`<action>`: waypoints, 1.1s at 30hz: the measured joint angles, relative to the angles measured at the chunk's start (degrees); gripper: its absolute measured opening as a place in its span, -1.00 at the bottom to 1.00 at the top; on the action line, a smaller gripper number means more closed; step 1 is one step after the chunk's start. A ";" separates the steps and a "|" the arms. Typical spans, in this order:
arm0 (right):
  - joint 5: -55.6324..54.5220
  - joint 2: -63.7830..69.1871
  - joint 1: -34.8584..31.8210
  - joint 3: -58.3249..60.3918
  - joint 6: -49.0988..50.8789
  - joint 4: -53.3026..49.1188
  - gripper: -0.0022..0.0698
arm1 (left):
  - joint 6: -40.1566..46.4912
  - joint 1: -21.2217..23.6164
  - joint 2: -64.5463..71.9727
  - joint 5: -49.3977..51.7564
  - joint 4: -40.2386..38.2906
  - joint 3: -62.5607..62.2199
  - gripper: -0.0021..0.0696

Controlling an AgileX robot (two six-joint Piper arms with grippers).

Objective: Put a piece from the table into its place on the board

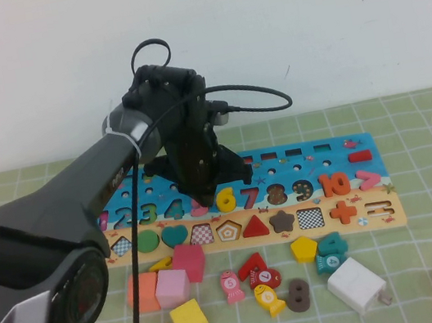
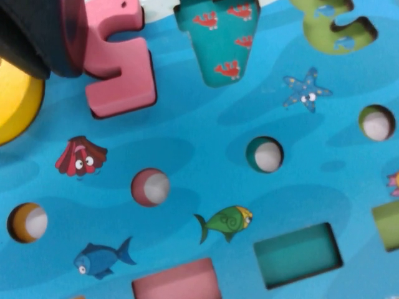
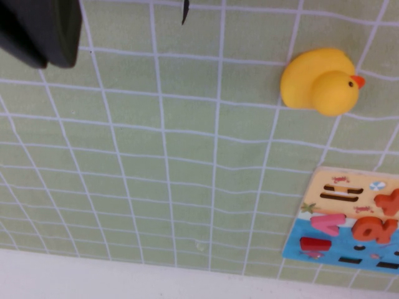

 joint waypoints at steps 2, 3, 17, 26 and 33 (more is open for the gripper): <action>0.00 0.00 0.00 0.00 0.00 0.00 -0.94 | 0.00 0.00 0.07 -0.09 -0.35 0.00 -0.95; 0.00 0.00 0.00 0.00 0.00 0.00 -0.94 | 0.04 0.00 0.07 -0.09 -0.66 0.00 -0.95; 0.00 0.00 0.00 0.00 0.00 0.00 -0.94 | 0.94 0.00 -1.86 -0.22 1.49 0.00 -0.95; 0.00 0.00 0.00 0.00 0.00 0.00 -0.94 | 7.76 -0.11 -17.76 -0.25 3.00 1.08 -0.95; 0.00 0.00 0.00 0.00 0.00 0.00 -0.94 | 9.15 -2.30 -38.31 -6.48 4.00 18.34 -0.95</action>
